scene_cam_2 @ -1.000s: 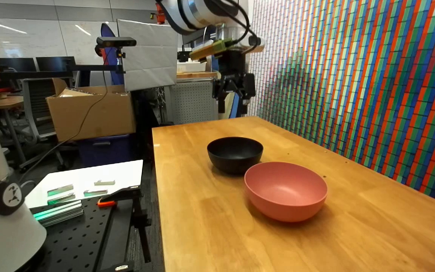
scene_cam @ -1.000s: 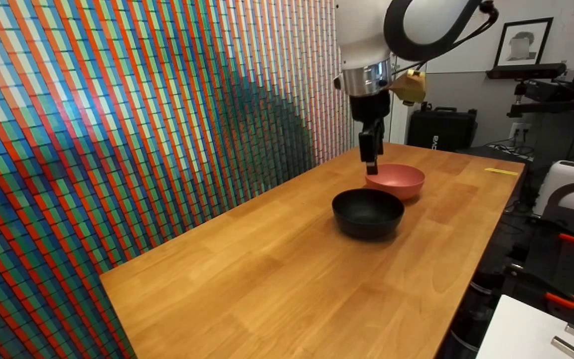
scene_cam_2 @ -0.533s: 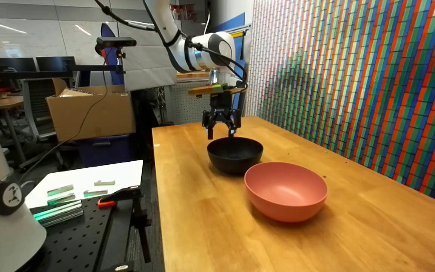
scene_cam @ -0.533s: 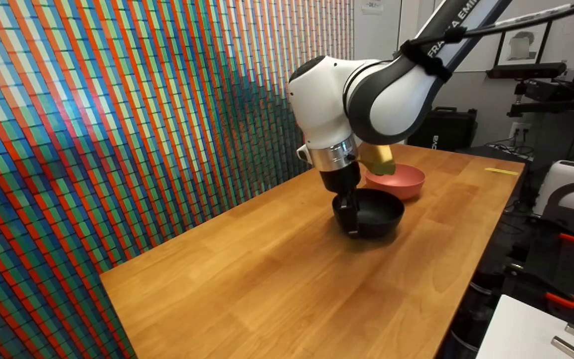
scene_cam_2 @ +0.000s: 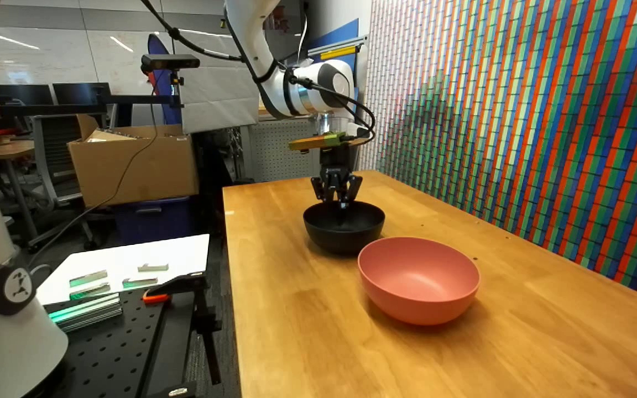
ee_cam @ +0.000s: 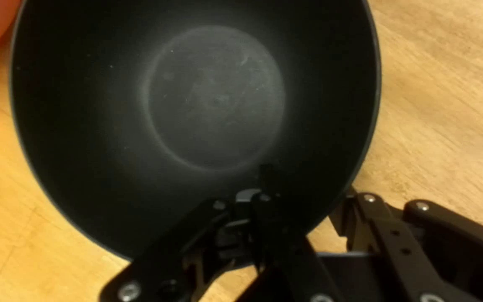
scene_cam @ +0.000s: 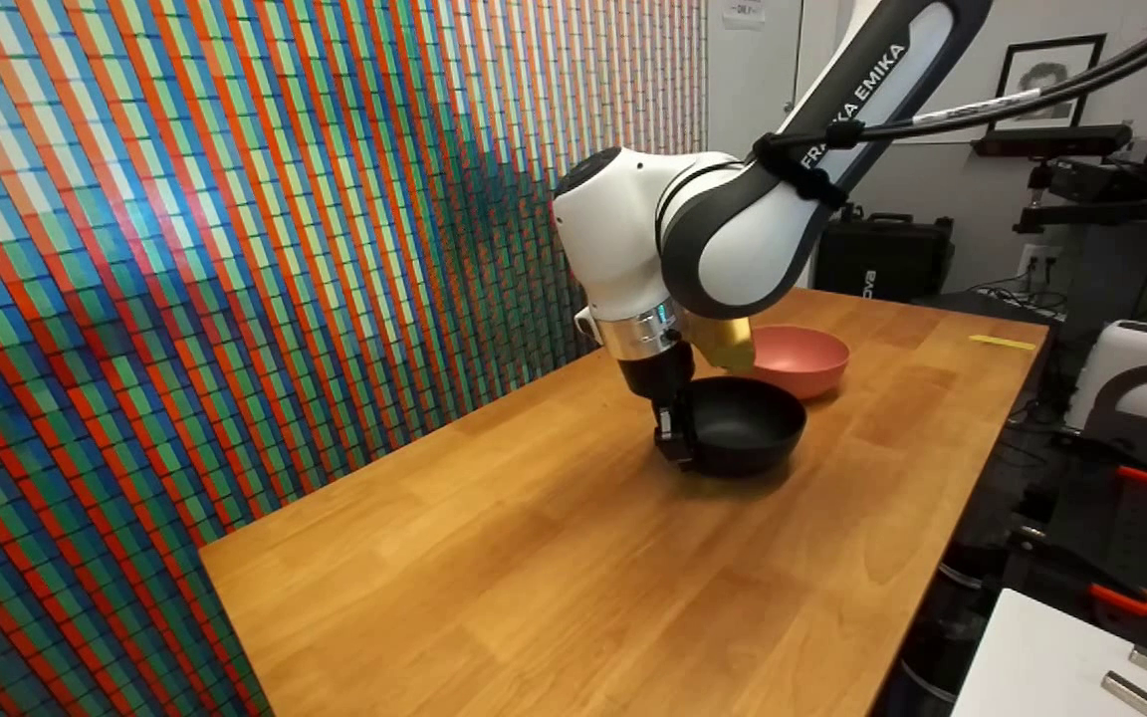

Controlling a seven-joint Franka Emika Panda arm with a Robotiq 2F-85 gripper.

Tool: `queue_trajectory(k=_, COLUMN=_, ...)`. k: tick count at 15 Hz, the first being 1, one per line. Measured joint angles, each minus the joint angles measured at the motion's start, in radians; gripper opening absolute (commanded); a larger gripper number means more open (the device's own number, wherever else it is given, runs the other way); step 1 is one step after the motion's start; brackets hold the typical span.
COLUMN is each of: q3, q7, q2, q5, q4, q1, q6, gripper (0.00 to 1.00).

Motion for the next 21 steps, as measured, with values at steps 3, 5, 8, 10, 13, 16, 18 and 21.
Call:
queue_trajectory(k=3, q3=-0.011, q7=0.0, q2=0.003, q5=-0.004, q4=0.012, q1=0.001, q6=-0.003, gripper=0.02)
queue_trajectory(k=5, q3=-0.018, q7=0.002, q2=0.0, q5=-0.008, q4=0.024, q1=0.001, q6=-0.018, gripper=0.03)
queue_trajectory(k=8, q3=-0.03, q7=0.004, q2=0.0, q5=-0.009, q4=0.037, q1=0.001, q6=-0.028, gripper=0.05)
queue_trajectory(k=10, q3=-0.049, q7=0.013, q2=-0.002, q5=-0.011, q4=0.041, q1=0.0, q6=-0.028, gripper=0.05)
queue_trajectory(k=13, q3=-0.097, q7=0.042, q2=-0.024, q5=-0.036, q4=0.051, q1=-0.006, q6=-0.028, gripper=0.05)
queue_trajectory(k=16, q3=-0.147, q7=0.083, q2=-0.075, q5=-0.081, q4=0.054, q1=-0.017, q6=-0.032, gripper=0.05)
queue_trajectory(k=18, q3=-0.165, q7=0.109, q2=-0.113, q5=-0.101, q4=0.053, q1=-0.028, q6=-0.053, gripper=0.05)
queue_trajectory(k=21, q3=-0.175, q7=0.147, q2=-0.157, q5=-0.115, q4=0.039, q1=-0.049, q6=-0.096, gripper=0.05)
